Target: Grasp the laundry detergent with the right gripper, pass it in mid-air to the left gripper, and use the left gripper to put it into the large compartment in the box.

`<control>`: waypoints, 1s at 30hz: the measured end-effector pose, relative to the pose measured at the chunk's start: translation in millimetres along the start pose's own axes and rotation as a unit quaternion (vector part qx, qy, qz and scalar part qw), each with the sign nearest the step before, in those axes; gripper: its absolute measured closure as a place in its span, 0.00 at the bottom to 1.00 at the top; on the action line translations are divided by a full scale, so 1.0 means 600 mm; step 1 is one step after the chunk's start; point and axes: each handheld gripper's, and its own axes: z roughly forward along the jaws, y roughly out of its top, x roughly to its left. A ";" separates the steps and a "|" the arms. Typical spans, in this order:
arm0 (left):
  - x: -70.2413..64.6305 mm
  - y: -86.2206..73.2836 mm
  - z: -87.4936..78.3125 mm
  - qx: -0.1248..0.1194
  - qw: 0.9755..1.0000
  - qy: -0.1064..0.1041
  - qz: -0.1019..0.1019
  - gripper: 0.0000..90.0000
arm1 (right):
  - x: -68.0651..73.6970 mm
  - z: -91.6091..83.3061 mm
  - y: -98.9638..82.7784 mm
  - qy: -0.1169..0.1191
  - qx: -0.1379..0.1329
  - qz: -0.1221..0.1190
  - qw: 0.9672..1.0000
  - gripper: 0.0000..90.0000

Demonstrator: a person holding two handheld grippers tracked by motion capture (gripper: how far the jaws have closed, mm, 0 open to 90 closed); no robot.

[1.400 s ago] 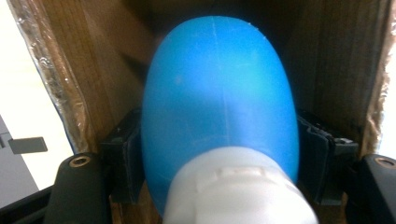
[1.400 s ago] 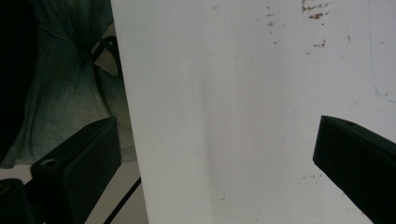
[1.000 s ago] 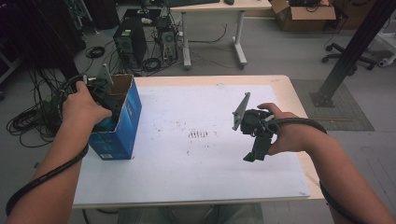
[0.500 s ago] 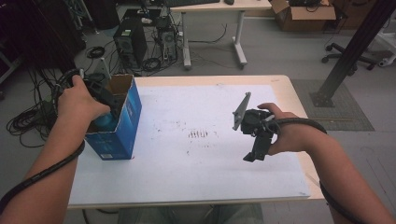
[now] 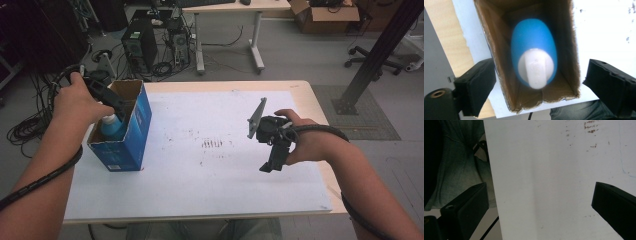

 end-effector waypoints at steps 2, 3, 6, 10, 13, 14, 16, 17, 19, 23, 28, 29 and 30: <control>-0.001 0.001 -0.007 -0.004 1.000 -0.003 0.011 0.10 | 0.000 0.000 0.001 0.000 -0.001 -0.001 1.000 0.01; -0.002 0.001 -0.011 -0.007 1.000 -0.002 0.013 0.09 | -0.001 -0.001 0.002 0.000 -0.001 -0.001 1.000 0.01; -0.005 0.002 -0.024 -0.015 0.999 -0.003 0.028 0.05 | -0.002 -0.001 0.003 -0.001 -0.001 -0.002 1.000 0.01; -0.012 0.007 -0.042 -0.023 0.999 -0.008 0.048 0.03 | -0.004 -0.003 0.001 0.000 -0.001 -0.001 1.000 0.01; -0.021 0.011 -0.059 -0.034 0.997 -0.006 0.071 0.00 | -0.005 -0.003 0.000 0.001 -0.001 0.002 1.000 0.01; -0.022 0.013 -0.064 -0.035 0.996 -0.003 0.078 0.00 | -0.006 -0.004 0.000 0.001 -0.002 0.002 1.000 0.01; -0.029 0.016 -0.073 -0.039 0.995 -0.003 0.089 0.00 | -0.007 -0.004 -0.001 0.002 -0.001 0.006 1.000 0.01; -0.033 0.017 -0.078 -0.039 0.994 -0.007 0.101 0.00 | -0.008 -0.005 -0.001 0.002 -0.002 0.004 1.000 0.01; -0.040 0.021 -0.085 -0.039 0.991 -0.017 0.123 0.00 | -0.009 -0.005 -0.001 0.003 -0.001 0.006 1.000 0.01; -0.061 0.027 -0.100 -0.040 0.983 -0.020 0.180 0.00 | -0.012 -0.006 0.001 0.003 -0.005 0.007 1.000 0.01; -0.094 0.032 -0.114 -0.038 0.968 -0.019 0.246 0.00 | -0.016 -0.007 0.000 0.002 -0.003 0.013 1.000 0.01; -0.100 0.033 -0.117 -0.036 0.963 -0.019 0.265 0.00 | -0.018 -0.008 0.000 0.003 -0.006 0.011 1.000 0.01; -0.106 0.034 -0.120 -0.034 0.959 -0.024 0.281 0.00 | -0.019 -0.008 0.000 0.003 -0.008 0.012 1.000 0.01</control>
